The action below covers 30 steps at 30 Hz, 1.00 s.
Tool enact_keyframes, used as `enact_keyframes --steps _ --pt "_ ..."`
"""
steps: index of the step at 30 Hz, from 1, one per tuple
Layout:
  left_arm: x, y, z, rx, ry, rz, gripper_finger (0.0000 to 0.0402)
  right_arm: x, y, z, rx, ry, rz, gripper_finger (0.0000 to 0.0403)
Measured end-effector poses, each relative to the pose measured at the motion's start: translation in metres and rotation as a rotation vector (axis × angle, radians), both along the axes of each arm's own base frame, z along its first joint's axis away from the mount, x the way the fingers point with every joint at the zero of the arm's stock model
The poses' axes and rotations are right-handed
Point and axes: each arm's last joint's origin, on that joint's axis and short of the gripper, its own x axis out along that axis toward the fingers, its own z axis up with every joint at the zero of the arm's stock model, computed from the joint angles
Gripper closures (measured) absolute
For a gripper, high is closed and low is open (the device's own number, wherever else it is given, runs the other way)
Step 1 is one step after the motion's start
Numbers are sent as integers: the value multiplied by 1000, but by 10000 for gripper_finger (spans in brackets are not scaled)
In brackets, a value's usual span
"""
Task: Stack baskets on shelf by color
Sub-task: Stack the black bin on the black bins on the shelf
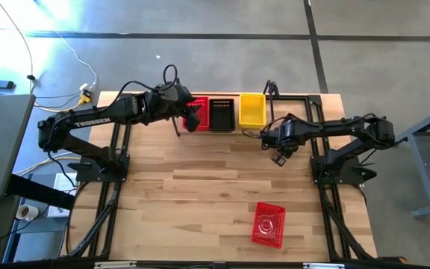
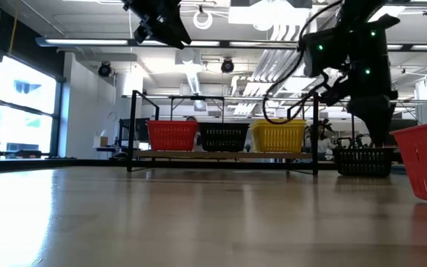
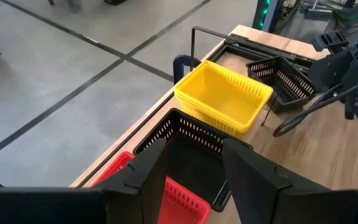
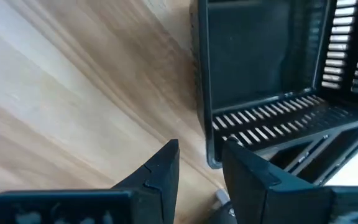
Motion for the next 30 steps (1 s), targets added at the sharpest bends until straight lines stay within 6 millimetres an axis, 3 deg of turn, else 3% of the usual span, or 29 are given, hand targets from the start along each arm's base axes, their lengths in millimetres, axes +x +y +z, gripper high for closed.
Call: enact_keyframes --steps 12,16,20,30 --pt "0 0 0 -18 -18 22 255 -9 2 -30 3 -27 25 296" --pt "0 0 0 -31 -31 32 255 -13 3 -32 14 -4 2 330" --pt "0 0 0 -32 -30 32 255 -7 6 -25 39 -28 21 393" --pt "-3 -1 -5 -56 31 33 255 25 34 13 150 -195 48 400"
